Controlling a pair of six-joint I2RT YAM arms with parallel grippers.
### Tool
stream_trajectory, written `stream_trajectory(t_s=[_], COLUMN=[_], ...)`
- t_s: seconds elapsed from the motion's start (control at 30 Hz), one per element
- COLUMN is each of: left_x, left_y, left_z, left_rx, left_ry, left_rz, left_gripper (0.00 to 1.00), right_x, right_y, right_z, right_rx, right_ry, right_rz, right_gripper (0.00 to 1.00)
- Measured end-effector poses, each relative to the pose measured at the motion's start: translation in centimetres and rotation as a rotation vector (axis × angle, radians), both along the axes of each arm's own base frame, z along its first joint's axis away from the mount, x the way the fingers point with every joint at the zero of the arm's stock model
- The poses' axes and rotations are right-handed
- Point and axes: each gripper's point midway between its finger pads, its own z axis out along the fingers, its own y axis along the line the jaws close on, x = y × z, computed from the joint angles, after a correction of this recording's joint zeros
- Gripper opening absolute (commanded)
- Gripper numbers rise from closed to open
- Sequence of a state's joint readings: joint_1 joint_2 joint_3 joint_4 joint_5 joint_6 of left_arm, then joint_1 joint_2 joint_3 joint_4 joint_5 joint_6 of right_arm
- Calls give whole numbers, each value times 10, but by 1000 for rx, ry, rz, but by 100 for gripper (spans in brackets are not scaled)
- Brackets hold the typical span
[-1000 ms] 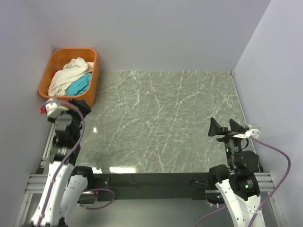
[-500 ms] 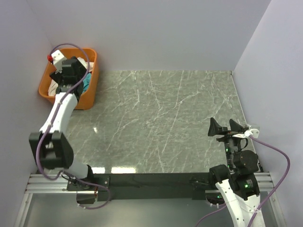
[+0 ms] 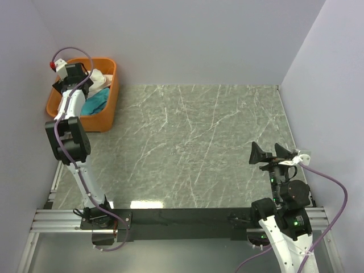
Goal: Fold and stack the t-shirts
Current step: Grab the tshirt from the pile
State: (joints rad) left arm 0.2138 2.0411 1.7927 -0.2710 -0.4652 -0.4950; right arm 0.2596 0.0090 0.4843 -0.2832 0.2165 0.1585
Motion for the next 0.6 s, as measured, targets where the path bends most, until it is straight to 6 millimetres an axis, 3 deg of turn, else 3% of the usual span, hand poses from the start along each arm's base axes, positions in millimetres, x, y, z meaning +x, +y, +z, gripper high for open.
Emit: stream_trajectory(t_s=[0.17, 0.2, 0.23, 0.27, 0.33, 0.5, 0.6], left_x=[10, 11, 11, 12, 16, 15, 9], left_y=[16, 18, 18, 19, 19, 17, 13], left_z=[-36, -39, -38, -37, -33, -28, -15], left_rx=[-29, -31, -35, -32, -27, -18, -17], left_ry=[43, 43, 35, 32, 13, -3, -26], left_rz=[18, 17, 18, 14, 3, -18, -28], left_gripper=[77, 57, 46, 23, 3, 1, 1], right_x=[2, 2, 3, 3, 4, 5, 5], right_y=[1, 1, 2, 2, 3, 4, 5], right_z=[-2, -3, -4, -4, -5, -7, -7], right_rx=[-6, -8, -10, -11, -16, -24, -25], right_ry=[13, 15, 18, 21, 27, 34, 34], right_rz=[4, 5, 8, 8, 11, 17, 22], right_gripper=[99, 99, 99, 99, 99, 99, 99])
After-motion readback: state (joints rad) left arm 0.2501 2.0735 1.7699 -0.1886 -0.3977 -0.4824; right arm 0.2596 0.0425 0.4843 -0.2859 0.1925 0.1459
